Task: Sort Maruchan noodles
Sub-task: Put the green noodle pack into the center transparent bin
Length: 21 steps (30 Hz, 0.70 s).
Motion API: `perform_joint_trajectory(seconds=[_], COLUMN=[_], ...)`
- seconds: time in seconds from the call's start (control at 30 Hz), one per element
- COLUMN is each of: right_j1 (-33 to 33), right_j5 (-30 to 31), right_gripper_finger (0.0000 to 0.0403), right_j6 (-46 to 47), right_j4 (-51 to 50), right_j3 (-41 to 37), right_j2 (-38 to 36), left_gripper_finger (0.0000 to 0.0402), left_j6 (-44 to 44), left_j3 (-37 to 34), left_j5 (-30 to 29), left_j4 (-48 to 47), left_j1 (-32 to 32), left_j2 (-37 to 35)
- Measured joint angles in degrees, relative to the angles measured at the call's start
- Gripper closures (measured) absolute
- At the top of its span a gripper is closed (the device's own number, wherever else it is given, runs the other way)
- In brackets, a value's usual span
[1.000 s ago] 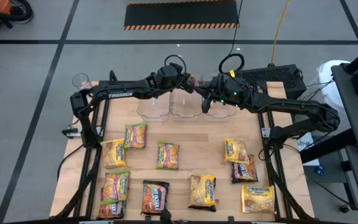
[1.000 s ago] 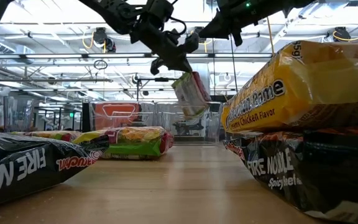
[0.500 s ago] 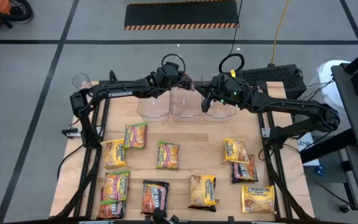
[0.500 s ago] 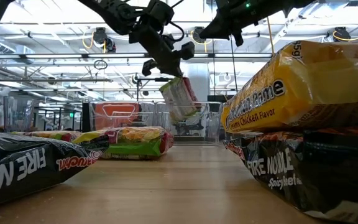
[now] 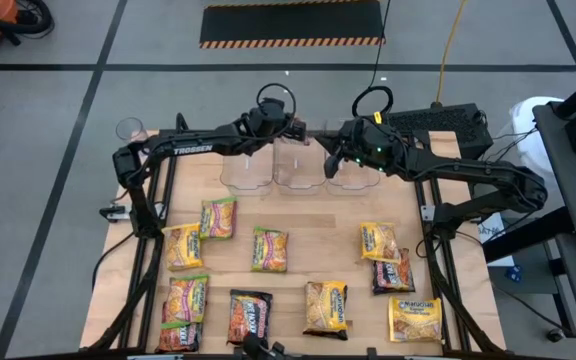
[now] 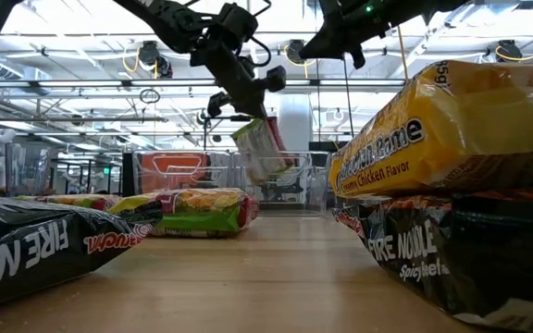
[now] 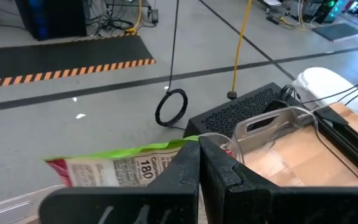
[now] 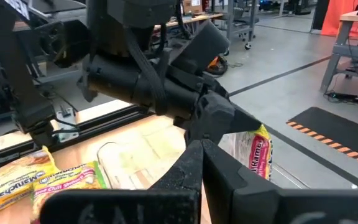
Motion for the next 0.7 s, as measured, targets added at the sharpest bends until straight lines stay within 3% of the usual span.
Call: perform_joint_trajectory(seconds=[0.43,0.7], right_j1=[0.2,0.2], right_j5=[3.2,3.2], right_gripper_finger=[0.0403,0.0403], right_j6=[-3.4,-3.9], right_j4=[-5.6,-7.3], right_j3=[0.1,0.1], right_j2=[-9.2,-9.9], left_gripper_finger=[0.0401,0.0401], left_j6=[-4.9,-6.8], left_j3=[0.0,0.0], left_j5=[2.8,1.8], left_j4=[1.0,1.4], left_j1=[0.3,0.9], left_j2=[5.1,5.7])
